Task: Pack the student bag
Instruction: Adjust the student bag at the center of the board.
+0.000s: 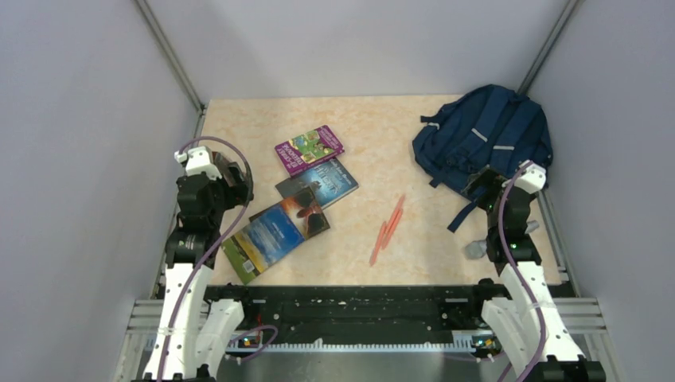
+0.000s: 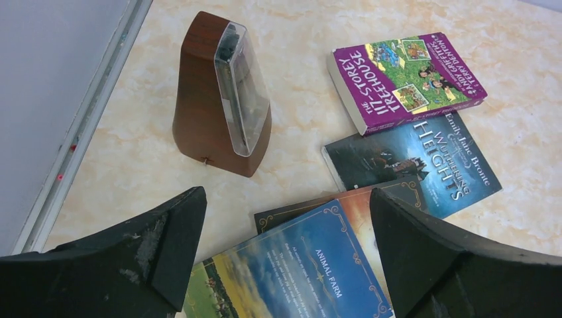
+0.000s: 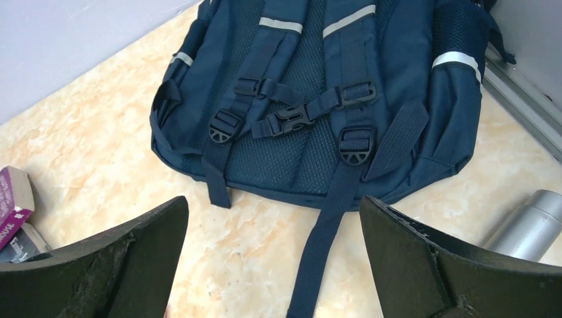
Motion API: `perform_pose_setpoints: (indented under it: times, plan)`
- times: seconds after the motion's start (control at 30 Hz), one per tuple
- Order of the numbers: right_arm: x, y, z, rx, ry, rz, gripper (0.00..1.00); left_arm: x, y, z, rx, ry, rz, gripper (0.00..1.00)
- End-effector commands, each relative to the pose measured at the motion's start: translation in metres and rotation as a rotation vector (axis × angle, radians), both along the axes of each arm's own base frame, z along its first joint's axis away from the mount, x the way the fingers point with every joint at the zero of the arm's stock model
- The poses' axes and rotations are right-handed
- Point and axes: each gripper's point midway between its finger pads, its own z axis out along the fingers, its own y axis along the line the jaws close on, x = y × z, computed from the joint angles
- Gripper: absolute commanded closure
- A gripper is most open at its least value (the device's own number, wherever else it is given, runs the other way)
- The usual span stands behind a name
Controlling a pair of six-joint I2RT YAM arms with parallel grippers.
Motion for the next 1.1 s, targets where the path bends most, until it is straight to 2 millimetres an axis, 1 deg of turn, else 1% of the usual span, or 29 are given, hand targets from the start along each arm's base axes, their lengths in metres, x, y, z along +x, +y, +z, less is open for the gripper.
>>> perform_pose_setpoints:
  times: [0.0,0.07,0.2,0.23,0.33,0.4,0.47,0.53,0.6,0.67,0.73,0.8,0.93,1.03,1.07]
  plan:
    - [0.004,0.004,0.017,0.023,-0.065,0.009,0.01,0.004,-0.004,0.024,-0.021,-0.067,-0.014,0.02]
    - [0.005,0.005,0.016,0.029,-0.063,0.015,0.01,0.004,-0.001,0.022,-0.013,-0.060,-0.001,0.02]
    - [0.007,0.008,0.022,0.035,-0.073,0.028,0.01,0.001,0.017,0.013,0.054,-0.006,0.078,0.02]
    - [0.007,0.008,0.024,0.037,-0.073,0.030,0.01,0.002,0.014,0.014,0.052,0.001,0.056,0.02]
    - [0.008,0.010,0.026,0.037,-0.073,0.040,0.01,0.009,-0.004,0.022,-0.004,-0.008,-0.028,0.03]
    - [0.010,0.011,0.027,0.040,-0.072,0.048,0.01,0.016,-0.027,0.031,-0.055,-0.016,-0.113,0.04]
    - [0.011,0.011,0.027,0.039,-0.063,0.049,0.01,0.023,-0.044,0.045,-0.078,-0.018,-0.171,0.05]
    - [0.012,0.009,0.023,0.022,-0.029,0.041,0.01,0.028,-0.064,0.056,-0.058,-0.003,-0.234,0.05]
    - [0.011,0.003,0.016,0.002,0.027,0.013,0.01,0.033,-0.079,0.062,0.005,0.015,-0.271,0.04]
    - [0.010,-0.006,0.005,-0.013,0.083,-0.029,0.01,0.037,-0.093,0.060,0.028,0.030,-0.312,0.04]
    - [0.010,-0.010,-0.007,0.000,0.119,-0.044,0.01,0.039,-0.103,0.054,0.018,0.032,-0.359,0.04]
    - [0.011,-0.019,-0.015,0.016,0.138,-0.073,0.01,0.037,-0.105,0.045,0.026,0.037,-0.383,0.03]
    - [0.009,-0.042,-0.022,0.032,0.157,-0.157,0.01,0.026,-0.093,0.030,0.070,0.049,-0.355,0.02]
    - [0.006,-0.061,-0.028,0.082,0.147,-0.212,0.01,0.017,-0.087,0.025,0.079,0.013,-0.343,0.02]
    - [0.006,-0.064,-0.032,0.106,0.145,-0.221,0.01,0.014,-0.085,0.027,0.078,-0.007,-0.338,0.02]
